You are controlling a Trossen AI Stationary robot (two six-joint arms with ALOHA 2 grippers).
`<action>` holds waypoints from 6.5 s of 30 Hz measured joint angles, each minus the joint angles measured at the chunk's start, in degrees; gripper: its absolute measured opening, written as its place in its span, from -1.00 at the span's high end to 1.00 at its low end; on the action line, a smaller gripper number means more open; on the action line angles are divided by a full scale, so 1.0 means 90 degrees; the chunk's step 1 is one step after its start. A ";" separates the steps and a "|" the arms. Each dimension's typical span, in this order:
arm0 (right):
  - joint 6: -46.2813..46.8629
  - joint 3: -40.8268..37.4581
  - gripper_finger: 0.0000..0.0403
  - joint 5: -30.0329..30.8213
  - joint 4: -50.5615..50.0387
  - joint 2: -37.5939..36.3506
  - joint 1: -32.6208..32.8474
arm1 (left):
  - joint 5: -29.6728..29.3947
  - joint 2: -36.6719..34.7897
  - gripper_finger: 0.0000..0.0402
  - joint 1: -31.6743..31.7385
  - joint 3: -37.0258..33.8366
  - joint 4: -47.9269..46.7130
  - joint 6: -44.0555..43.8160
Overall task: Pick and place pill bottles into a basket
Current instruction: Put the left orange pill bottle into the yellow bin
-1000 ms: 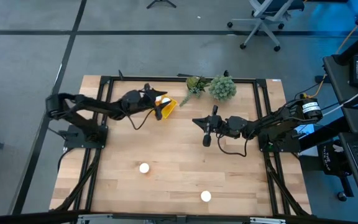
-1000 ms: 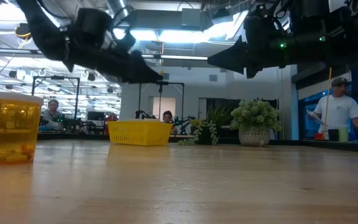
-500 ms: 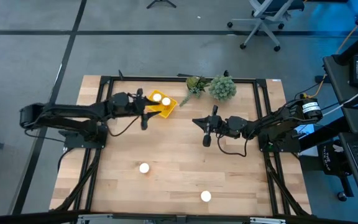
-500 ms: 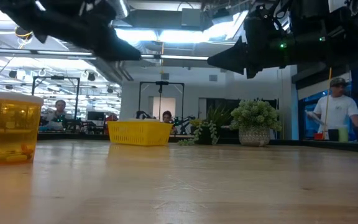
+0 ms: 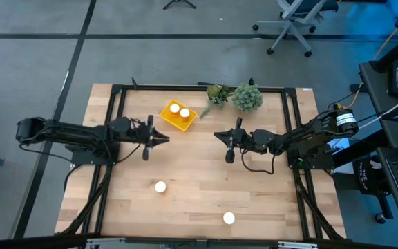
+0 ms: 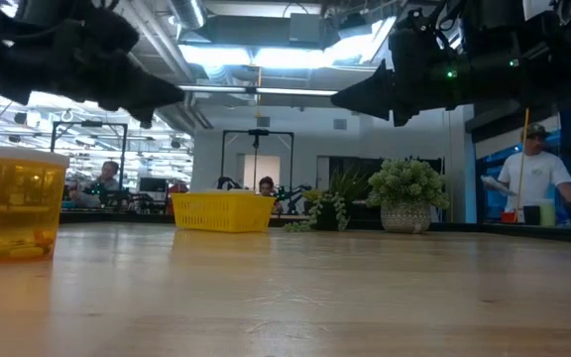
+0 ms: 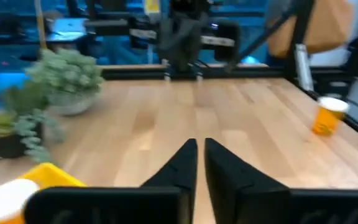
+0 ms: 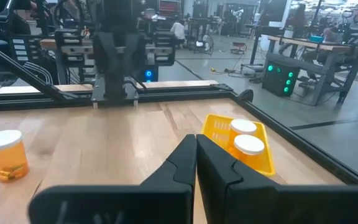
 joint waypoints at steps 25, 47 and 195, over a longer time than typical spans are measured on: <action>0.0014 0.0238 0.92 0.0161 -0.0687 0.0000 0.0325 | -0.2208 0.0015 0.99 -0.3102 0.0910 -0.2241 -0.0833; 0.0654 0.1889 0.92 0.1801 -0.3762 0.0000 0.1901 | -0.6474 0.2263 0.99 -0.7748 0.3199 -0.3843 -0.3288; 0.1362 0.1875 0.92 0.1217 -0.4004 0.0002 0.2356 | -0.7290 0.2217 0.01 -0.6628 0.2997 -0.3686 -0.3777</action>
